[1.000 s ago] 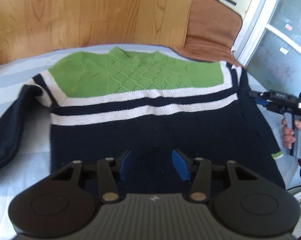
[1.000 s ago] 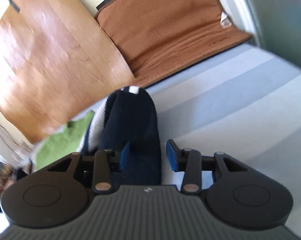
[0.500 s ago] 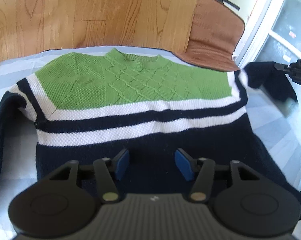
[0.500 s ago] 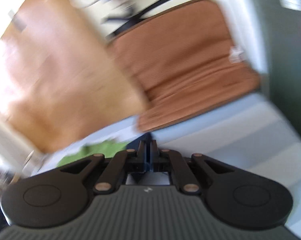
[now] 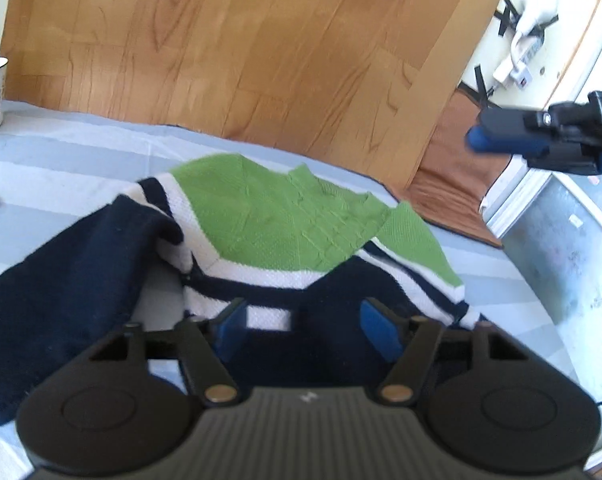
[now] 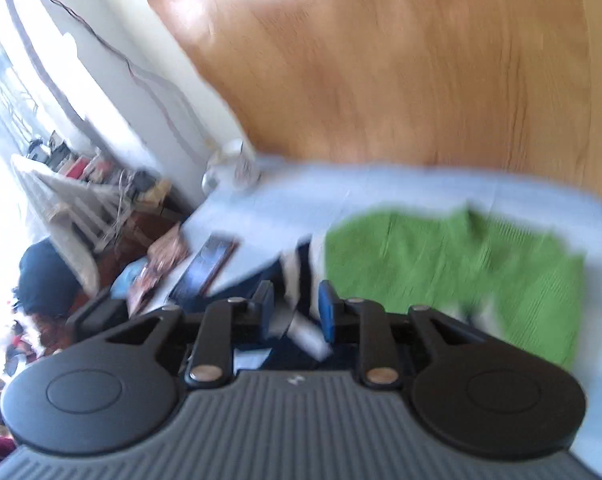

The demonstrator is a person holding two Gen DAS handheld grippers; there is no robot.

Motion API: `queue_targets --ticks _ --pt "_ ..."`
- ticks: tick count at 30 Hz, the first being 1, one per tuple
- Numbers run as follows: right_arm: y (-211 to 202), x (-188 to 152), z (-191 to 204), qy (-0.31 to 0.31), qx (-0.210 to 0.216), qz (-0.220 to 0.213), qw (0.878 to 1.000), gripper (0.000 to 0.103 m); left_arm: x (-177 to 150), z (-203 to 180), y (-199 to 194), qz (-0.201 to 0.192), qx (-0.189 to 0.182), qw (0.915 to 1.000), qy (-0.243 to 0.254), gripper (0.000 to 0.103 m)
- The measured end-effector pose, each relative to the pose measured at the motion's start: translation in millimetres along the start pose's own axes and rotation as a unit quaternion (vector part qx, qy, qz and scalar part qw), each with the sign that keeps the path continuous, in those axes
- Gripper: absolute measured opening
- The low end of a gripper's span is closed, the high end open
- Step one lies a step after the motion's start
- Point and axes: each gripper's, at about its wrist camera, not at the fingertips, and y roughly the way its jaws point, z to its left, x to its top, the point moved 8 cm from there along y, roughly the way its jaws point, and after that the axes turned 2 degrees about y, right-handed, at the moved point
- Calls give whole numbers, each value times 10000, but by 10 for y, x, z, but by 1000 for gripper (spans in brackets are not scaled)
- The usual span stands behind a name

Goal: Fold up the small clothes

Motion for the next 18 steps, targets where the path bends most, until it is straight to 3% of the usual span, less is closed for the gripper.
queue_targets --ticks 4,8,11,13,14,16,17,18 --pt "-260 0 -770 431 -798 -474 9948 43 14 21 111 42 -71 10000 -29 80" --pt "-211 -307 -1629 990 -1791 -339 9782 48 -96 -53 326 407 -69 9991 51 81" --pt "40 -521 -1972 1415 -1827 -176 9728 51 -182 -105 362 525 -49 9985 147 79" --pt "232 -555 -2033 1386 -1805 -93 9737 53 -204 -122 376 580 -29 9982 168 76" --pt "310 -557 -2043 1235 -1866 -72 9746 53 -205 -138 395 615 -18 9979 180 72" --pt "483 -523 -2023 849 -1983 -51 9764 49 -208 -185 443 715 -28 9971 257 50" --pt "533 -509 -2071 669 -2068 -46 9761 35 -209 -214 477 772 -7 9965 320 30" --pt "499 -509 -2120 577 -2132 -41 9753 14 -197 -247 514 789 78 9960 420 18"
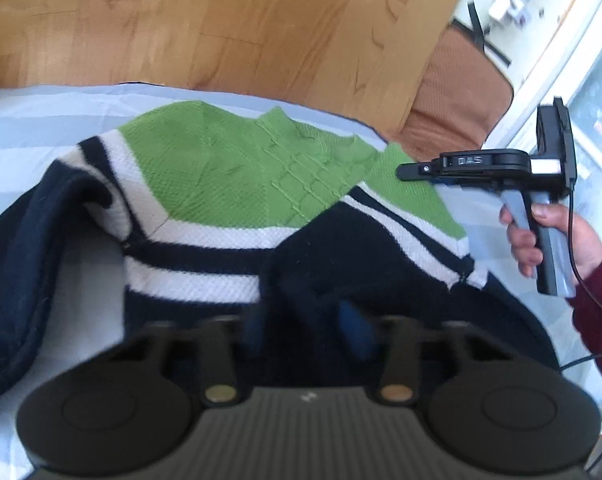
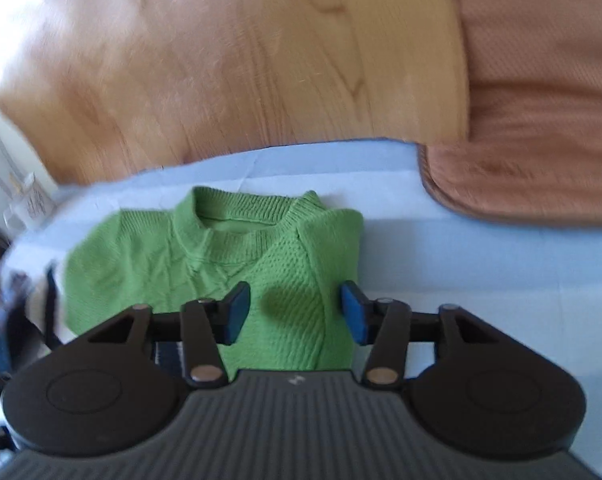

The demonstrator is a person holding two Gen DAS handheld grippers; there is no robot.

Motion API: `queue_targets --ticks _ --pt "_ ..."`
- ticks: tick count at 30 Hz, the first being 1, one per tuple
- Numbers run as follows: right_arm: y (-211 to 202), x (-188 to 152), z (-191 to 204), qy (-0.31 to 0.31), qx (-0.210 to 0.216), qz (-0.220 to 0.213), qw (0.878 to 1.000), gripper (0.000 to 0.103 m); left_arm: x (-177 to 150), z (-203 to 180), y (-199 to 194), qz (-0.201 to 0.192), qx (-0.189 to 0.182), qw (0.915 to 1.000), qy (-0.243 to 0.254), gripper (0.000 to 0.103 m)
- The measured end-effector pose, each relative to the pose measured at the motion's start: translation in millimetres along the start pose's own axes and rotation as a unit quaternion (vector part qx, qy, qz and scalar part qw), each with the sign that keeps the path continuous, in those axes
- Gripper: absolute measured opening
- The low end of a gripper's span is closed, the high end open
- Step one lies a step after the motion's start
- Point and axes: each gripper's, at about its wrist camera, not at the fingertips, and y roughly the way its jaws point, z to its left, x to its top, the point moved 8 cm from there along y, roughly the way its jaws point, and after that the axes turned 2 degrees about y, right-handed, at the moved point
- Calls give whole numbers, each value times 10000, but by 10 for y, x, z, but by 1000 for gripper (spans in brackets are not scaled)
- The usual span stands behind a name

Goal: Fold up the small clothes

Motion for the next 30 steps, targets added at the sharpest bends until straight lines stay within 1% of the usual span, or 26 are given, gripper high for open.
queue_targets --ticks 1,3,4,5,6,7,8,9,10,11,13,14,15,16,17,19,20,22,25,27,30 --pt "-47 28 -78 100 -4 -141 9999 14 34 -47 33 -1 109 9998 145 17" --pt "-216 139 -316 436 6 -571 9974 13 150 -176 111 -65 244 9985 481 14" --pt "-316 183 -484 711 34 -781 9944 13 226 -250 155 -127 252 9974 664 14" --pt "-369 204 -662 1062 95 -895 9903 13 312 -332 214 -194 294 9959 838 14" --pt "-393 192 -838 1341 -11 -987 9860 2 403 -396 293 -270 422 9934 1029 14" --pt "-409 162 -1043 1478 -432 -1113 9818 3 496 -454 392 -362 638 9892 1266 14" --pt "-393 115 -1187 1582 -621 -1109 9792 3 573 -490 505 -419 855 9845 1471 14" --pt "-364 45 -1320 1825 -666 -1020 9756 3 627 -492 641 -356 1006 9821 1549 14" --pt "-348 -35 -1419 2113 -587 -881 9717 7 659 -461 783 -189 1089 9826 1496 15" --pt "-376 -98 -1467 2308 -413 -807 9688 7 685 -425 848 -154 1088 9840 1403 20" --pt "-562 -179 -1454 2349 -50 -898 9678 8 726 -398 836 -187 1138 9843 1333 28" --pt "-676 -229 -1396 2281 86 -947 9690 8 721 -373 806 -200 1222 9838 1298 42" --pt "-788 -297 -1337 2220 238 -960 9700 11 716 -352 773 -239 1367 9821 1277 56" --pt "-915 -400 -1277 2176 455 -929 9705 16 695 -326 718 -289 1456 9805 1288 57" --pt "-990 -507 -1184 2153 635 -877 9705 18 662 -308 659 -303 1433 9808 1286 57" --pt "-1194 -787 -1031 2051 910 -728 9718 34 608 -271 527 -320 1320 9836 1189 57" --pt "-1305 -953 -960 1962 1005 -647 9733 36 587 -257 454 -359 1286 9844 1143 57" --pt "-1499 -1275 -819 1862 1149 -497 9745 36 556 -230 333 -414 1215 9862 1042 59" --pt "-1784 -1767 -690 1988 1331 -349 9703 37 471 -201 231 -382 985 9906 865 63" --pt "-1901 -2038 -605 2098 1374 -259 9677 37 384 -187 207 -290 854 9931 748 72" --pt "-2010 -2299 -511 2254 1393 -281 9638 37 230 -171 224 -65 673 9962 543 72"
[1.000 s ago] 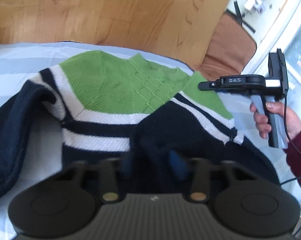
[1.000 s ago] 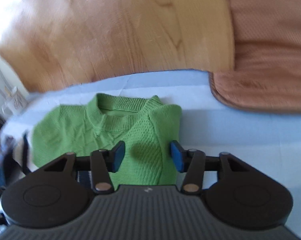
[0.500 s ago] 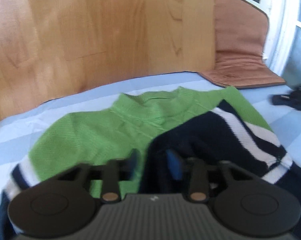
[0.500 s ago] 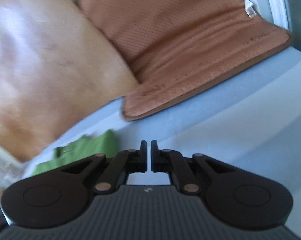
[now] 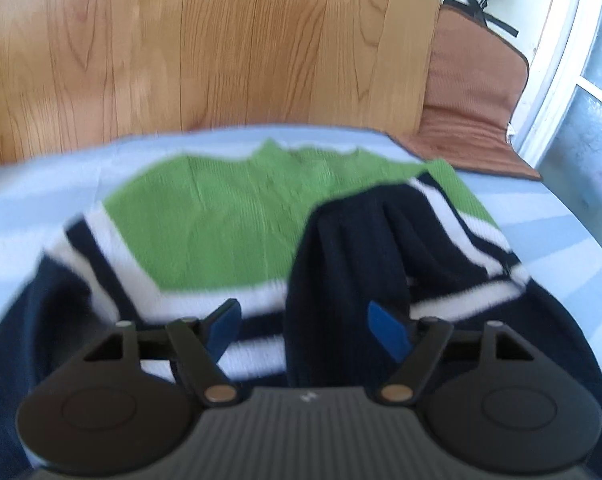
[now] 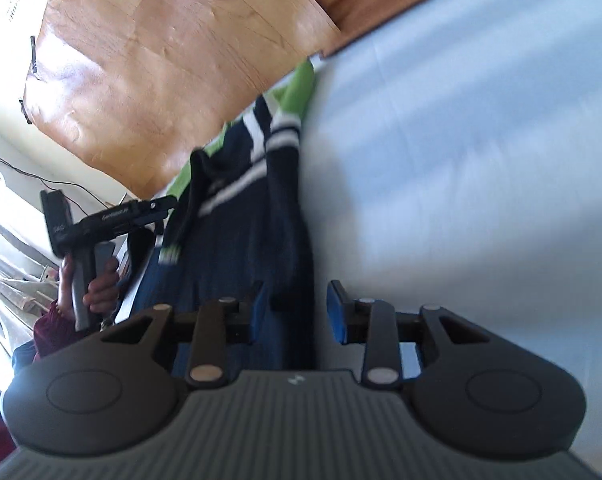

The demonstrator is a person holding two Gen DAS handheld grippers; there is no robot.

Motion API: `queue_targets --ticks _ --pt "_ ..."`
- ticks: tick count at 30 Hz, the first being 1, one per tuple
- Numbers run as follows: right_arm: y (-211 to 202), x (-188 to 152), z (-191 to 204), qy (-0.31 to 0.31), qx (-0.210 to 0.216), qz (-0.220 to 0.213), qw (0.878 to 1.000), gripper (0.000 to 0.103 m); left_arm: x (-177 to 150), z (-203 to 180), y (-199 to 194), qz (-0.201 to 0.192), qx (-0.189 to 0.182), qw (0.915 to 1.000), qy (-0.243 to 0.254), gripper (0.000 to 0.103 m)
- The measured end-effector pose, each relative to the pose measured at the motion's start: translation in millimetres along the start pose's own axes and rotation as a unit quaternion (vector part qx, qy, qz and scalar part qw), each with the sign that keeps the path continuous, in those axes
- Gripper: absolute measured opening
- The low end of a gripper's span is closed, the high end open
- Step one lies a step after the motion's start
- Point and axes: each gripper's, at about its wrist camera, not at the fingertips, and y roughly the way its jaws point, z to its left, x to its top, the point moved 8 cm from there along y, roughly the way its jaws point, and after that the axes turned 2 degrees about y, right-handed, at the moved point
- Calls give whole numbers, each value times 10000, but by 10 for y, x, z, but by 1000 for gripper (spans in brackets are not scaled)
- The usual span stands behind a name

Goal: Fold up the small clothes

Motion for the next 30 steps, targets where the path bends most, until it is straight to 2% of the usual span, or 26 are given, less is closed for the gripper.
queue_targets --ticks 3,6,8,14,16,17,18,21,23,25,28,29,30 --pt "-110 -54 43 -56 -128 -217 9997 37 -135 -11 7 177 -231 9993 -213 72" --pt "-123 61 166 -222 -192 -450 9986 37 -199 -20 -44 138 -227 9994 -229 72" --pt "-82 156 274 -544 -270 -534 9967 37 -226 -40 -66 134 -268 9992 -256 72" --pt "396 587 724 -1394 -273 -468 9887 37 -292 -49 -132 118 -226 9994 -226 73" --pt "687 746 880 -1528 -213 -386 9873 37 -318 -50 -132 91 -146 9997 -165 61" --pt "824 793 948 -1588 -139 -312 9867 37 -324 -46 -139 48 -60 9999 -111 34" --pt "980 833 1006 -1626 -47 -212 9865 37 -325 -42 -141 52 -13 10000 -61 12" --pt "1455 858 1143 -1642 174 152 9862 37 -261 0 -140 119 -140 9998 -48 9" --pt "1742 848 1178 -1568 193 344 9868 37 -118 65 -180 11 82 9997 221 9" --pt "1959 813 1173 -1436 266 520 9879 37 108 227 -282 -210 576 9969 502 9" --pt "2059 748 1194 -1344 354 650 9882 37 460 558 -403 -411 1282 9877 792 9" --pt "2073 746 1183 -1328 375 676 9881 37 546 677 -395 -367 1398 9867 743 17" --pt "2065 758 1169 -1306 388 691 9883 37 605 779 -369 -297 1412 9875 631 20"
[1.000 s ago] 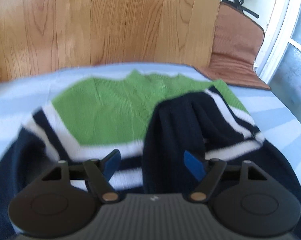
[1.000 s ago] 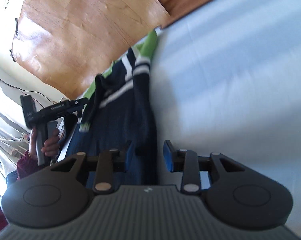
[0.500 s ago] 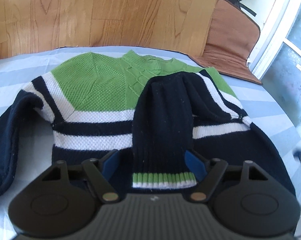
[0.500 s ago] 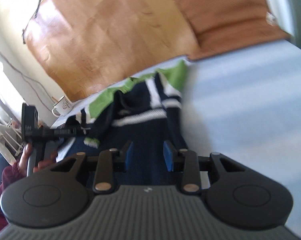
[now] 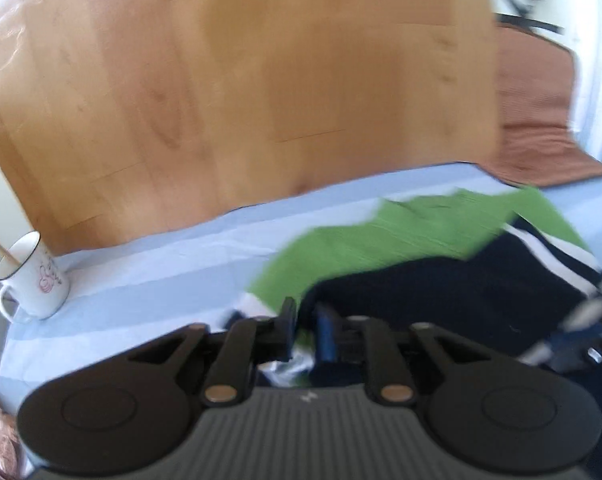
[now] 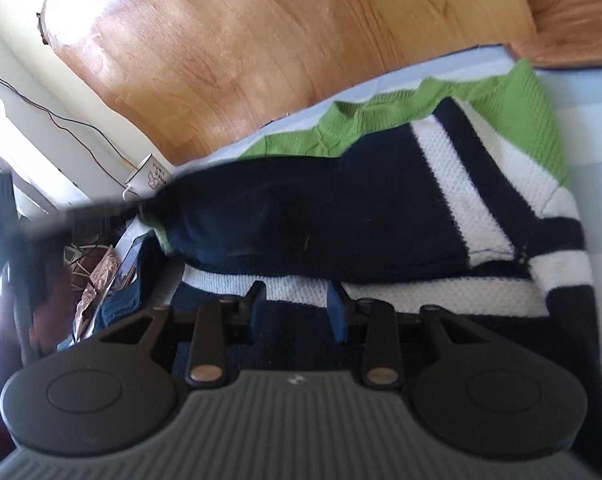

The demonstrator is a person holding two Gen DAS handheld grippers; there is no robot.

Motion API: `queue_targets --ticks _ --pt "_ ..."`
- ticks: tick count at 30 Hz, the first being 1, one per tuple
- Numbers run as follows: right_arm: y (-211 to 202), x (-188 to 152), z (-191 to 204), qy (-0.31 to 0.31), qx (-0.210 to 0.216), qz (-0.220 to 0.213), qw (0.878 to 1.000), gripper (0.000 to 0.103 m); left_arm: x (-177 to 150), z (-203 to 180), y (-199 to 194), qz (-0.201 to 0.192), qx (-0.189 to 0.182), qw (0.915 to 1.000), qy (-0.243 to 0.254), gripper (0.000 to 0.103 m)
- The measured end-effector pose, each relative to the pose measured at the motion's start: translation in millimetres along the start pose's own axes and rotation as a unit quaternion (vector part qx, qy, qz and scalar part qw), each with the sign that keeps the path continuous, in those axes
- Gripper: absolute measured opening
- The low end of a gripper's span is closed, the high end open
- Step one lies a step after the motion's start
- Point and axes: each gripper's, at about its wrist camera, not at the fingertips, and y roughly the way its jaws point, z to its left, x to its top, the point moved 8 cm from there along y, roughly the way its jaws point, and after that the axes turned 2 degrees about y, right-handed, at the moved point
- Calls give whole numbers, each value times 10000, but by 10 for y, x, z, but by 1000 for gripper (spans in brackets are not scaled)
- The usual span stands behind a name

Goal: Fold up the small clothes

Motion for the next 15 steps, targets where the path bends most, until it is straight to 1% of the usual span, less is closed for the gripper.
queue_targets --ticks 2,3,4,5,6,7,9,10,12,13,14,15 --pt "-76 74 -23 28 61 -59 10000 37 16 115 100 56 147 9998 -109 21" --pt "-140 145 -20 11 95 -177 9998 37 -17 123 149 111 205 9997 -91 26" --pt "-227 239 -27 -26 104 -339 9994 37 -66 109 193 157 175 9997 -78 30" --pt "-325 351 -50 -102 34 -525 9986 38 -125 80 237 194 100 9997 -79 40" --pt "-407 465 -96 -183 -151 -714 9972 44 -185 43 280 235 41 9997 -71 42" --pt "-480 594 -174 -270 -493 -926 9941 52 -242 7 326 283 24 9996 -53 43" --pt "-535 798 -318 -523 -1130 -1152 9855 57 -309 -59 399 337 49 9994 -8 43" --pt "-504 897 -402 -665 -1425 -1145 9809 57 -327 -75 422 335 67 9994 7 43" --pt "-352 1027 -551 -929 -1947 -961 9717 58 -310 -78 453 327 92 9994 -6 42" --pt "-276 1068 -636 -997 -2187 -874 9667 58 -294 -84 453 319 101 9994 -29 40" --pt "-205 1089 -728 -1028 -2366 -787 9630 58 -274 -81 451 285 116 9995 -37 33" --pt "-152 1079 -810 -1042 -2443 -691 9616 55 -282 -71 467 244 140 9996 -25 22"
